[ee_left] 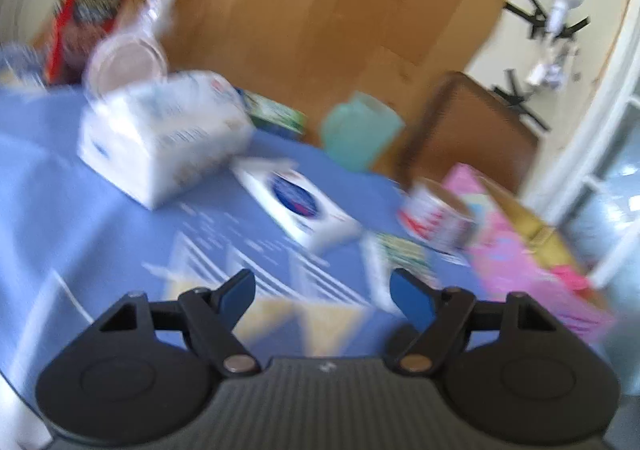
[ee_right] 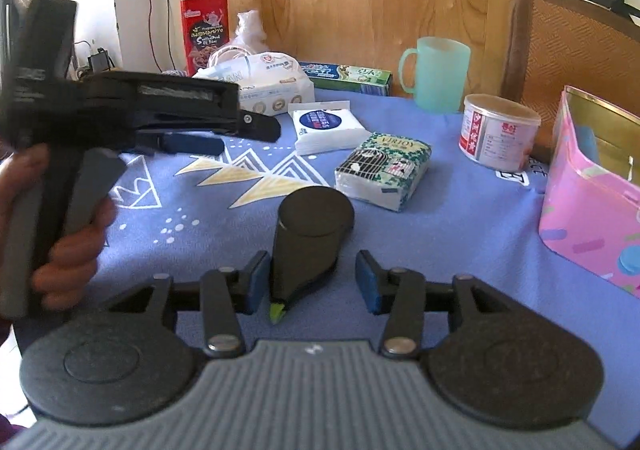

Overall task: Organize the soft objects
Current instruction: 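Release the black marker from the right gripper while the left gripper grasps it, then drop the black marker into the pink tin with the left gripper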

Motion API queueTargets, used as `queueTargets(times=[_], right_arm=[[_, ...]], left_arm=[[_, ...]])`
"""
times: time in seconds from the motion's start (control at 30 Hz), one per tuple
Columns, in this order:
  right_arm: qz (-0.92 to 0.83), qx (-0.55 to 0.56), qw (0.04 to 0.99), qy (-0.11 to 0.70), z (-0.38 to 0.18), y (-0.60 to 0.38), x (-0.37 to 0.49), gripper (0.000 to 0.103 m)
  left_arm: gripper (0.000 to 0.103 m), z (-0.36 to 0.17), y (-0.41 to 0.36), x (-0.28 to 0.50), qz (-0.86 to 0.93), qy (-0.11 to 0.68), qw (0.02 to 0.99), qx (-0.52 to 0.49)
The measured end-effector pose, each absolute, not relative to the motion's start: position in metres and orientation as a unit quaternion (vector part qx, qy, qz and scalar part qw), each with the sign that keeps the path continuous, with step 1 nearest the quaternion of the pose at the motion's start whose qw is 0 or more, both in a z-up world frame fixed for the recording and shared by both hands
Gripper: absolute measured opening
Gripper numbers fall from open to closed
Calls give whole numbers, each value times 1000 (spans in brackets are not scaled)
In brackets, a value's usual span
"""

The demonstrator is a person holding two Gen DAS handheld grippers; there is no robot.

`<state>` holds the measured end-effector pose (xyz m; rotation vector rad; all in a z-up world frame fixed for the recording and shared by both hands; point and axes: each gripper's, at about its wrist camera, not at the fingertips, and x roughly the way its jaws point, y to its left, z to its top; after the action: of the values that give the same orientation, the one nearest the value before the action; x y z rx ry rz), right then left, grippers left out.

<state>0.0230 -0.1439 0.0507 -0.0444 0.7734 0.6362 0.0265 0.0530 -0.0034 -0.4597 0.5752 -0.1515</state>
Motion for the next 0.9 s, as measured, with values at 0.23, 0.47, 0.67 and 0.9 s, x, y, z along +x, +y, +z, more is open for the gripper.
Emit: queueTargets(times=[0.23, 0.47, 0.67, 0.9], right_arm=[[335, 1, 869, 365, 48, -150, 23, 40], [295, 10, 913, 282, 71, -186, 6, 40], [212, 30, 950, 227, 92, -244, 26, 40], [101, 45, 967, 231, 79, -300, 83, 42]], left_arm=[[44, -5, 1, 33, -101, 352, 911, -187], [44, 37, -41, 45, -144, 309, 925, -167], [46, 79, -120, 94, -211, 271, 933, -110], [63, 83, -164, 127, -224, 257, 935, -100]])
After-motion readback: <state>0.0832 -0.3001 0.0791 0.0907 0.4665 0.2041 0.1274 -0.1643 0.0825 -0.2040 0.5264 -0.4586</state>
